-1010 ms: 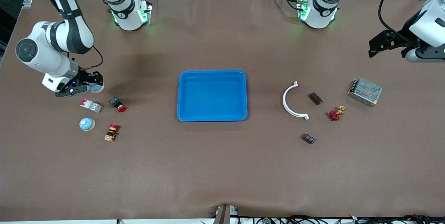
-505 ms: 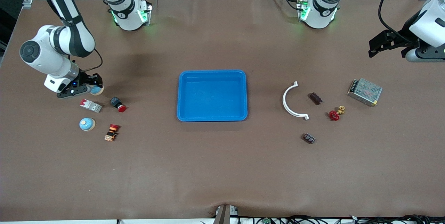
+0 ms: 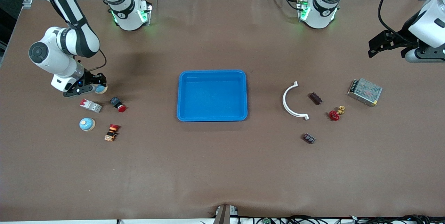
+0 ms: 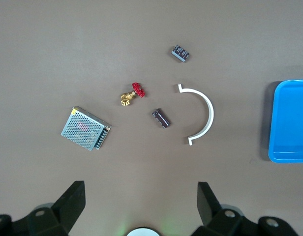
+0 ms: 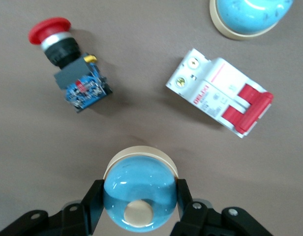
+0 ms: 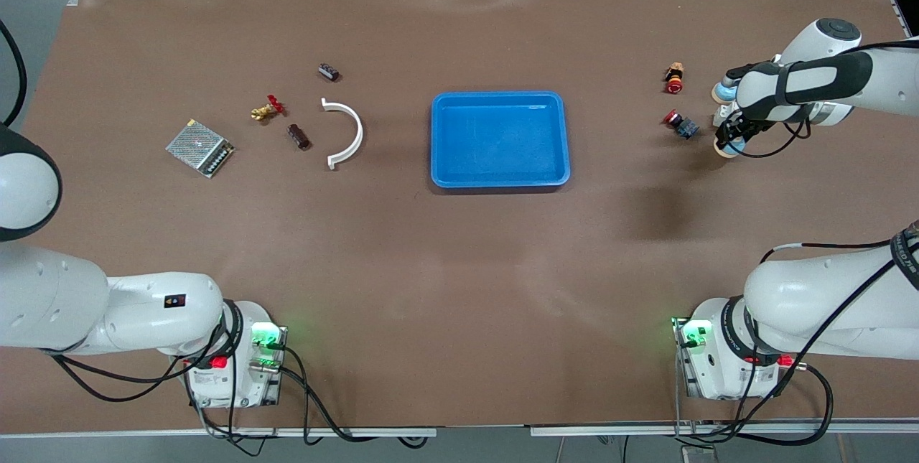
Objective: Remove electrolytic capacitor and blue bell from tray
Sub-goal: 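Lower the bell onto the table and open the right gripper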
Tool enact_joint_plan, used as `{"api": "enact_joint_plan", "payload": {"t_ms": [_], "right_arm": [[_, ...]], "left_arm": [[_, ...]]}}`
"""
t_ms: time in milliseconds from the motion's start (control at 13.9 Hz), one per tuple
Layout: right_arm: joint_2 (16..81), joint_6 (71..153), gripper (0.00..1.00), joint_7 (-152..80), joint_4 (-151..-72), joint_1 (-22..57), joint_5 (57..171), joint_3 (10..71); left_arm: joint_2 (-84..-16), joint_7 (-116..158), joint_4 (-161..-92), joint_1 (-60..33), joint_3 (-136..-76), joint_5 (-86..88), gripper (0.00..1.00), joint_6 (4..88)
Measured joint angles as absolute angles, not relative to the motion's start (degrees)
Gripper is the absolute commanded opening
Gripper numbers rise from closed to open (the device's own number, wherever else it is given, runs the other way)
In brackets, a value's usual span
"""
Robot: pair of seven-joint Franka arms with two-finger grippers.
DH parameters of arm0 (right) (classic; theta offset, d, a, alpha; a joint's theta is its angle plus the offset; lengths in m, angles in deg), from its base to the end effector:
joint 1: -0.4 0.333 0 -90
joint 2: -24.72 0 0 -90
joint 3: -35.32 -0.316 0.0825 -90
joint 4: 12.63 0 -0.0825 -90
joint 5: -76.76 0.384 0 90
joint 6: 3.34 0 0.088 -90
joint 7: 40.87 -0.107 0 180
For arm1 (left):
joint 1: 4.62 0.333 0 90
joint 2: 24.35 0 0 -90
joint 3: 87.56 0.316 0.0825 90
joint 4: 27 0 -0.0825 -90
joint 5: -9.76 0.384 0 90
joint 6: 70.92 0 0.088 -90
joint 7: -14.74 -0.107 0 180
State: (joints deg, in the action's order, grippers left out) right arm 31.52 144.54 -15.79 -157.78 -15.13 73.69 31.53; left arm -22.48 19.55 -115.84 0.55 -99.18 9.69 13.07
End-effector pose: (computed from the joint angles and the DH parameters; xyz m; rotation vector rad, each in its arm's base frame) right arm 0.4438 -0.0906 0.2240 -3.1048 -0.4360 0.1144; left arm 0.5302 -0.0621 0.6424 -3.1297 0.0445 0.0812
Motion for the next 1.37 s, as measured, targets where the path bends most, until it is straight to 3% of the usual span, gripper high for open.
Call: {"api": "enact_joint_plan", "payload": {"t_ms": [1371], "right_arm": [[37.2, 151.1, 0.0, -15.6, -158.6, -18.3, 72.1, 31.5]], "left_arm": [[-22.5, 19.6, -117.0, 0.6, -99.2, 9.7, 1.0, 13.1]]}}
